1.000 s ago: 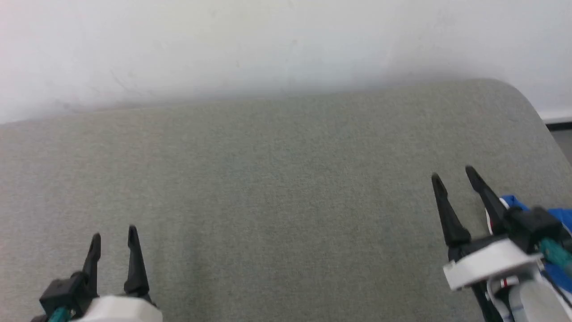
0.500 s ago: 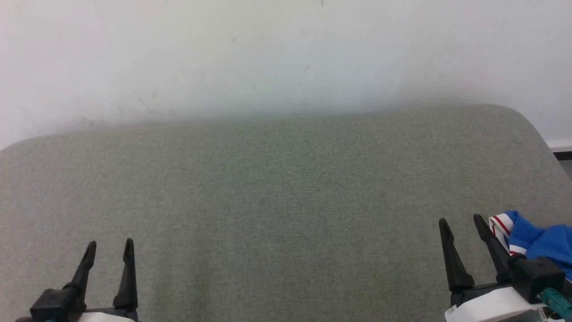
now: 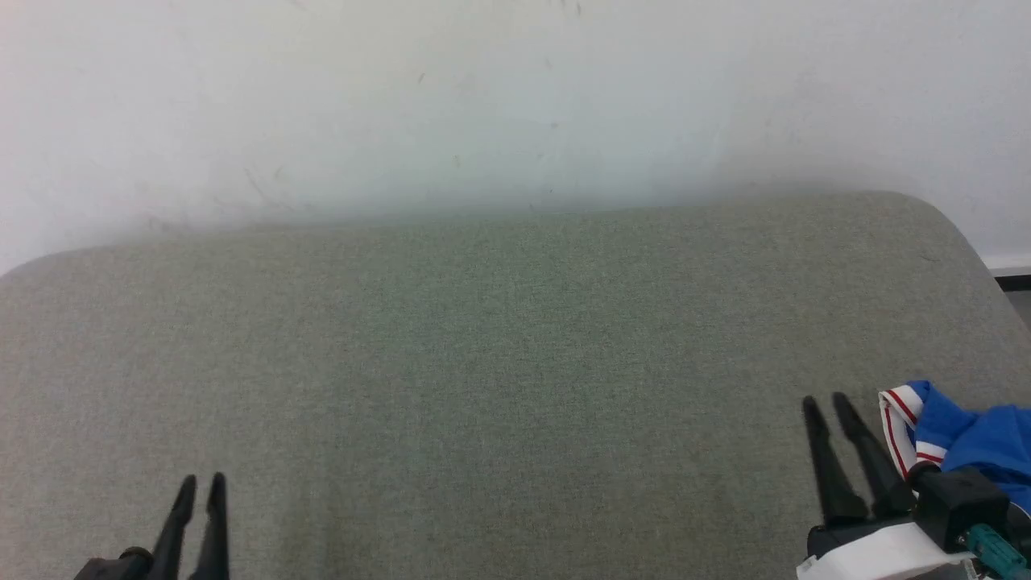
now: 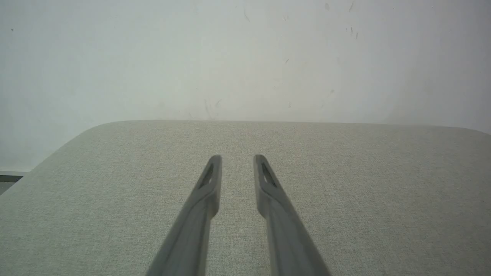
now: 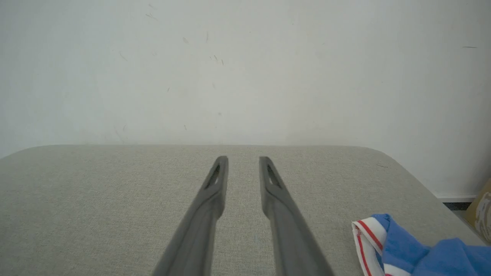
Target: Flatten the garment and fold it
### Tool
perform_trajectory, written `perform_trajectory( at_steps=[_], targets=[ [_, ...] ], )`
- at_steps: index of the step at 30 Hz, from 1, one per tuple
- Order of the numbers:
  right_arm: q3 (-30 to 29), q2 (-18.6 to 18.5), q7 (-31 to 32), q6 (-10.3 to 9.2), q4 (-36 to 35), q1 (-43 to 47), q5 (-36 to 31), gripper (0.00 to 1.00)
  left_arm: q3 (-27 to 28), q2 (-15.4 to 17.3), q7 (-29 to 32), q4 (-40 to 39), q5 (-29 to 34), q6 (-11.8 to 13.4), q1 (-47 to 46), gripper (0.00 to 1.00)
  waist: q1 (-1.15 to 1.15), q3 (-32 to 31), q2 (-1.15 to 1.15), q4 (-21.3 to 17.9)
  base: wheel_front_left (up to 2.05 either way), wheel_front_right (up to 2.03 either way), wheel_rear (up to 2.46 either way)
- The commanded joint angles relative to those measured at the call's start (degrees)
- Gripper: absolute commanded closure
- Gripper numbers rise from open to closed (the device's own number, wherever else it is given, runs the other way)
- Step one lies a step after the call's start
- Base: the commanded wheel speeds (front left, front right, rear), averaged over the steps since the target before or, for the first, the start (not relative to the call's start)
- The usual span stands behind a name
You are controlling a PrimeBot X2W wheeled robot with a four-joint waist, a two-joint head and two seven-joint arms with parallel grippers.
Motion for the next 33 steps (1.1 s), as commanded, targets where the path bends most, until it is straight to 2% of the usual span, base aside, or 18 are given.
perform_trajectory(
  at_steps=[1, 33],
  targets=[
    [0.00, 0.00, 0.02, 0.01, 0.01, -0.02, -0.02, 1.00, -0.01, -0.03, 0.04, -0.01, 0.04, 0.01, -0.04, 1.00, 0.00, 0.00, -0.01, 0.02, 0.00, 0.00, 0.00],
    [0.01, 0.13, 2.36, 0.00, 0.69, -2.20, -1.69, 1.00, -1.21, -2.53, 3.79, -0.71, 3.72, 0.77, -3.38, 1.00, 0.00, 0.50, -0.01, 1.50, 0.00, 0.00, 0.00]
  ],
)
